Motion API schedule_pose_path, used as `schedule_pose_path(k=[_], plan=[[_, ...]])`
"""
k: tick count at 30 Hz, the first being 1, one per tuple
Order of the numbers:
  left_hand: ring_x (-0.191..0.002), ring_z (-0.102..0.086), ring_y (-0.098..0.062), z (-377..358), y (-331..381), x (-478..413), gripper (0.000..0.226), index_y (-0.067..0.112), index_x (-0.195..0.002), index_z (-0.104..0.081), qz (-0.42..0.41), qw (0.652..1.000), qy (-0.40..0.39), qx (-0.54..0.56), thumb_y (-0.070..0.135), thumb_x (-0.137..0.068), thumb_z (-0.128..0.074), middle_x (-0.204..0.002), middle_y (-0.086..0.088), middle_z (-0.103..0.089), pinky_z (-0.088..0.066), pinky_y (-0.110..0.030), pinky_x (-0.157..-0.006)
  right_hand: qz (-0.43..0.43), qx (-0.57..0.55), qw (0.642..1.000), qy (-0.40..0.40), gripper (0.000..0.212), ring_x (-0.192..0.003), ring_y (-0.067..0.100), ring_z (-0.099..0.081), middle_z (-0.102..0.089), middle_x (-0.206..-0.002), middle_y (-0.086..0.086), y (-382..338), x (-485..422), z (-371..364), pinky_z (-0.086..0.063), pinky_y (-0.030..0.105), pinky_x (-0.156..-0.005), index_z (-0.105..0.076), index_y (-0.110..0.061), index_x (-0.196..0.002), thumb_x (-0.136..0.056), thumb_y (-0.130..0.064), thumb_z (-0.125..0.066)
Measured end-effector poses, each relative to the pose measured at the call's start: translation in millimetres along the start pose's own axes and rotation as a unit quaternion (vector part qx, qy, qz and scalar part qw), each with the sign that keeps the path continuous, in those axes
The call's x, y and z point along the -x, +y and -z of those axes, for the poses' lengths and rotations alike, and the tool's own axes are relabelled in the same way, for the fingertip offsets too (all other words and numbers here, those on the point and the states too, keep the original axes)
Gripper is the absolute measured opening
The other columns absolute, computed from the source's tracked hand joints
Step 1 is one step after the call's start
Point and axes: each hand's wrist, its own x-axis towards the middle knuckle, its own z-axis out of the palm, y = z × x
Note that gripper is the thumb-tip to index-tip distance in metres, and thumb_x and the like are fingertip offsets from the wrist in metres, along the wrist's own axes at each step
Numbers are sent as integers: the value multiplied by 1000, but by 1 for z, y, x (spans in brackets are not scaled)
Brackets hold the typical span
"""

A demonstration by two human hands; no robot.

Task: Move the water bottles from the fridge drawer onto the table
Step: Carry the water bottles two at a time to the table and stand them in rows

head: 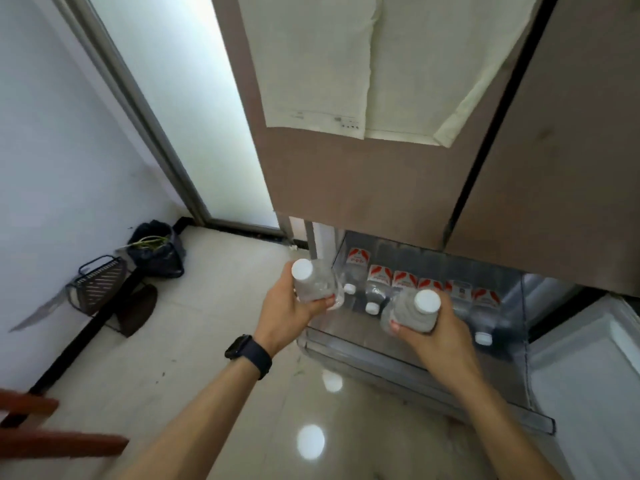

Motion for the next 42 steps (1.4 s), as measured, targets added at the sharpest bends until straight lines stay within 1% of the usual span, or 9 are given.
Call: schedule_pose_path(k=[5, 11, 16, 21, 27, 31, 34, 38, 42], plan=[[-103, -57, -3, 95, -18, 57, 68, 31, -129, -45, 3, 994, 106, -3, 38, -76, -86, -115, 20, -57, -46, -16, -78, 96, 10, 992, -82, 73, -109, 13, -58, -59, -121, -13, -79, 11, -51, -53, 37, -88, -40, -49, -124, -69, -41, -88], [-99, -61, -10, 208, -75, 186, 59, 39, -118, -47, 61, 974, 218, -2, 37, -75, -87, -110, 16, -62, -54, -36, -82, 196, 59, 957, -205, 70, -104, 15, -55, -55, -118, -10, -158, 83, -173, -50, 37, -86, -36, -44, -124, -73, -46, -84], [-100, -59, -5, 300, -129, 331, 64, 44, -119, -46, 123, 946, 300, -20, 47, -69, -86, -111, 19, -61, -50, -33, -83, 242, 65, 919, -303, 63, -98, 15, -58, -57, -110, -14, -199, 195, -287, -54, 39, -79, -39, -44, -119, -73, -45, -82], [-99, -57, -4, 371, -173, 478, 64, 32, -125, -49, 182, 909, 374, -18, 31, -73, -88, -111, 16, -60, -42, -17, -75, 272, 72, 869, -407, 65, -93, 6, -58, -58, -107, -15, -234, 324, -387, -48, 25, -70, -39, -39, -121, -74, -41, -83], [-105, -59, -8, 430, -222, 628, 69, 37, -126, -48, 253, 855, 451, -30, 35, -70, -88, -116, 15, -61, -48, -24, -84, 299, 88, 799, -514, 62, -91, 1, -61, -62, -102, -18, -277, 449, -490, -44, 15, -67, -44, -39, -118, -72, -36, -85], [-105, -58, -8, 461, -250, 701, 70, 38, -128, -45, 296, 825, 481, -42, 38, -72, -87, -117, 16, -60, -48, -25, -82, 329, 110, 758, -552, 66, -94, 6, -62, -63, -101, -17, -300, 510, -552, -51, 30, -77, -45, -39, -120, -68, -43, -85], [-104, -59, -7, 487, -273, 742, 68, 38, -127, -46, 314, 801, 508, -33, 38, -72, -87, -114, 19, -60, -49, -27, -82, 337, 107, 737, -575, 71, -95, 5, -60, -62, -103, -17, -314, 548, -602, -53, 32, -78, -44, -38, -122, -65, -44, -86], [-107, -58, -10, 530, -315, 788, 74, 37, -132, -44, 340, 780, 524, -28, 41, -72, -87, -118, 19, -58, -51, -36, -89, 353, 115, 708, -601, 70, -92, 4, -59, -61, -103, -19, -332, 592, -671, -46, 26, -72, -41, -39, -123, -69, -42, -86], [-104, -59, -7, 588, -360, 825, 71, 41, -128, -42, 359, 773, 522, -28, 39, -72, -87, -113, 22, -59, -50, -32, -86, 350, 117, 688, -625, 67, -91, 3, -58, -61, -103, -17, -349, 634, -749, -44, 21, -66, -40, -39, -122, -72, -39, -85]])
